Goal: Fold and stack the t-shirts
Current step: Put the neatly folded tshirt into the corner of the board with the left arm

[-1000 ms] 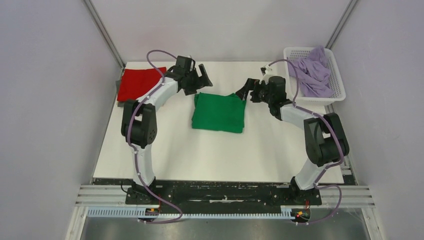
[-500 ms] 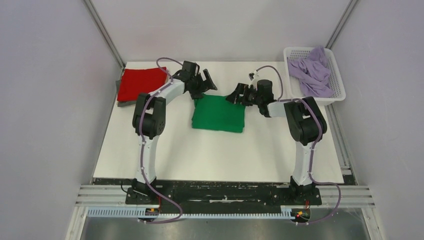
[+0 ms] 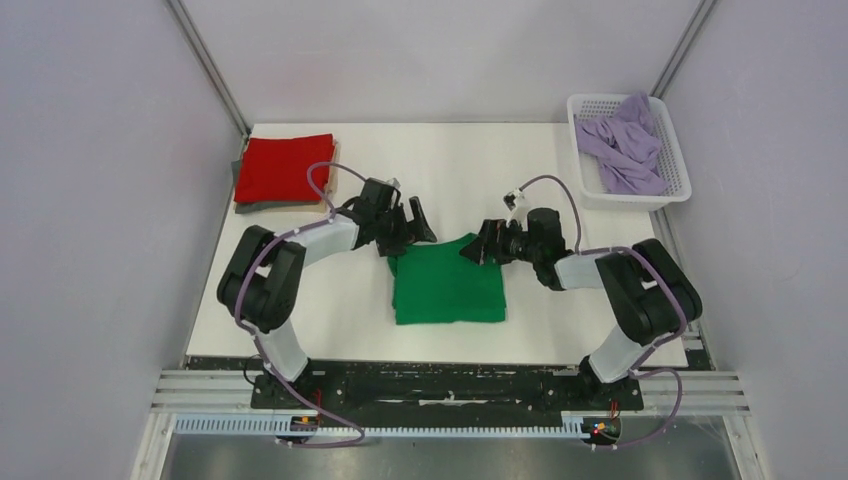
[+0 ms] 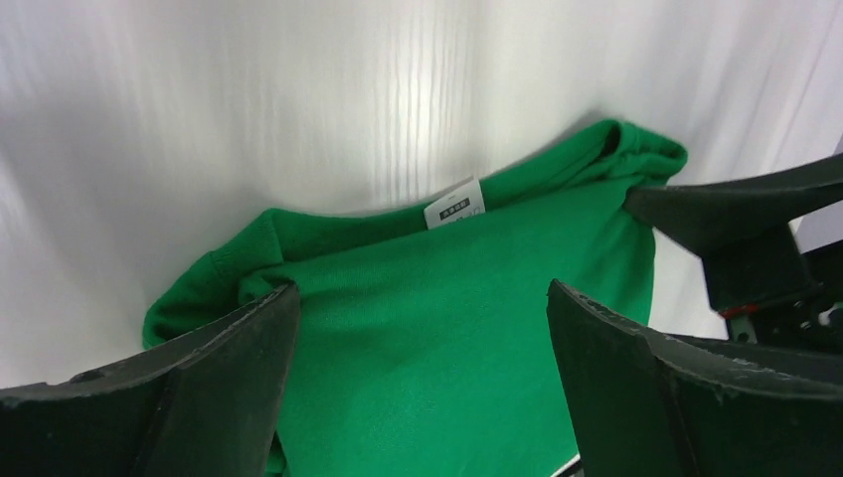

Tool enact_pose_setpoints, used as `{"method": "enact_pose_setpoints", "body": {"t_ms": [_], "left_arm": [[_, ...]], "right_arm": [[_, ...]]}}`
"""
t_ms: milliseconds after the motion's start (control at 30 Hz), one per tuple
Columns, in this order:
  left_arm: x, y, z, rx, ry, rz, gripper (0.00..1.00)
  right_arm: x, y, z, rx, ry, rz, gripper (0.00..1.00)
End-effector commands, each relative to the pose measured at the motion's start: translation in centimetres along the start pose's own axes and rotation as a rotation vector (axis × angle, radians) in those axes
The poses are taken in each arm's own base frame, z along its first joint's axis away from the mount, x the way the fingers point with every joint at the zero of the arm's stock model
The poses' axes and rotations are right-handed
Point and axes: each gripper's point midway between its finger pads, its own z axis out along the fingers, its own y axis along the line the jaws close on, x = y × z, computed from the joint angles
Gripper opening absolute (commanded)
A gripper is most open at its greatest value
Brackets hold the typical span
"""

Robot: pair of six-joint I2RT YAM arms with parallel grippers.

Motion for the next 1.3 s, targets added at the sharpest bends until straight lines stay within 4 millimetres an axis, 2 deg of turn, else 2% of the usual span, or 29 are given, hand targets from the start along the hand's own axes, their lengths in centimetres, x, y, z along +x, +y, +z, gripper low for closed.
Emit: {"method": "enact_pose_setpoints", "body": {"t_ms": [0,167,233,300,367,433,567,633,800,900,1067,1167,1267], "left_arm": [[3.0,0.5,-2.8,-0.095,0.022,0.01,1.0],[-0.4,-3.0,-7.0,-0.094,-0.101,0.09,1.0],[-0.6,-3.6,-8.5,-0.11,-0.142,0.117,1.0],[-0.1,-3.3,-9.7,-0.148,-0.173,0.124,1.0],[1.1,-2.1,-10.4,-0.186,-0.175,0.106,1.0],[2.4,-0.6,-10.5,-0.219,-0.153,0.084,1.0],[5.4,2.1,-10.0,-0.267,-0.098,0.059,1.0],[6.5,2.8,-9.6,-0.282,-0.073,0.055,1.0],[8.7,3.6,-8.1,-0.317,-0.007,0.062,1.0],[10.3,3.1,-7.0,-0.319,0.044,0.092,1.0],[12.8,4.0,-5.6,-0.379,0.123,0.111,0.99],[13.5,4.6,-4.8,-0.406,0.152,0.11,0.91],[14.0,4.7,-4.0,-0.418,0.179,0.118,0.79]], "right_arm": [[2.9,-0.8,-2.7,0.106,0.084,-0.014,0.98],[-4.8,2.2,-4.5,0.125,-0.059,-0.148,0.98],[-7.2,3.1,-6.0,0.153,-0.133,-0.178,0.98],[-8.3,3.0,-7.9,0.219,-0.198,-0.181,0.98],[-7.8,2.0,-9.7,0.294,-0.241,-0.163,0.98],[-6.3,0.4,-11.7,0.384,-0.274,-0.137,0.98],[-4.4,-2.4,-15.6,0.554,-0.379,-0.08,0.98],[-3.7,-3.0,-16.6,0.584,-0.415,-0.063,0.98],[-3.0,-3.1,-17.5,0.591,-0.421,-0.083,0.98],[-2.6,-3.8,-17.5,0.621,-0.395,-0.104,0.98],[-1.6,-5.0,-17.3,0.678,-0.325,-0.117,0.98],[-1.6,-5.1,-17.2,0.683,-0.314,-0.123,0.98],[-1.4,-5.4,-17.3,0.695,-0.311,-0.128,0.98]]}}
